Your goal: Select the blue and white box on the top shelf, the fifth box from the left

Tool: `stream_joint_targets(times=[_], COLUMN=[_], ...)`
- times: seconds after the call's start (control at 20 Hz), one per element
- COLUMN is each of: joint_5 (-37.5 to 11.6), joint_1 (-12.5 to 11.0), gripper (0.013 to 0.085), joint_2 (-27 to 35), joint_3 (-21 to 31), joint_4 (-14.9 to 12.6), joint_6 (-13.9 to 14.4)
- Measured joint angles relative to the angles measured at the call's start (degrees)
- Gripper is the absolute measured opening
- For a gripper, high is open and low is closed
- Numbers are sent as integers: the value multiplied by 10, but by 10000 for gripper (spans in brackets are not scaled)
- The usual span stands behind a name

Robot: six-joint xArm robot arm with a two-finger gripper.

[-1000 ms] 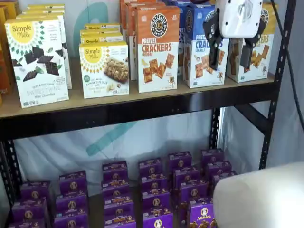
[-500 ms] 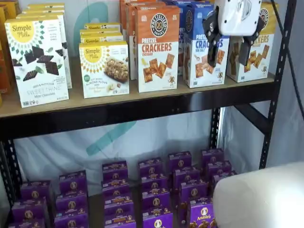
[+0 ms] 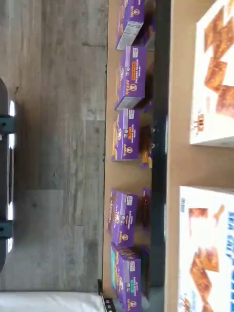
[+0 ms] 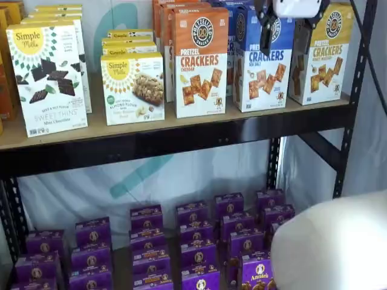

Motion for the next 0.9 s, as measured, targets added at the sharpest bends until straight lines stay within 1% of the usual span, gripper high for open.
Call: stream_joint_targets(times=[0.1,0.3,0.65,0.9], joint_5=[7,15,10,13], joint_1=[-8,-14,-25,-27], gripper=[850,850,850,850], joint_2=[22,56,90,111], joint_3=[-24,-58,-88,-108], joint_4=[5,8,17,16], joint_6=[-6,-12,-20,-22])
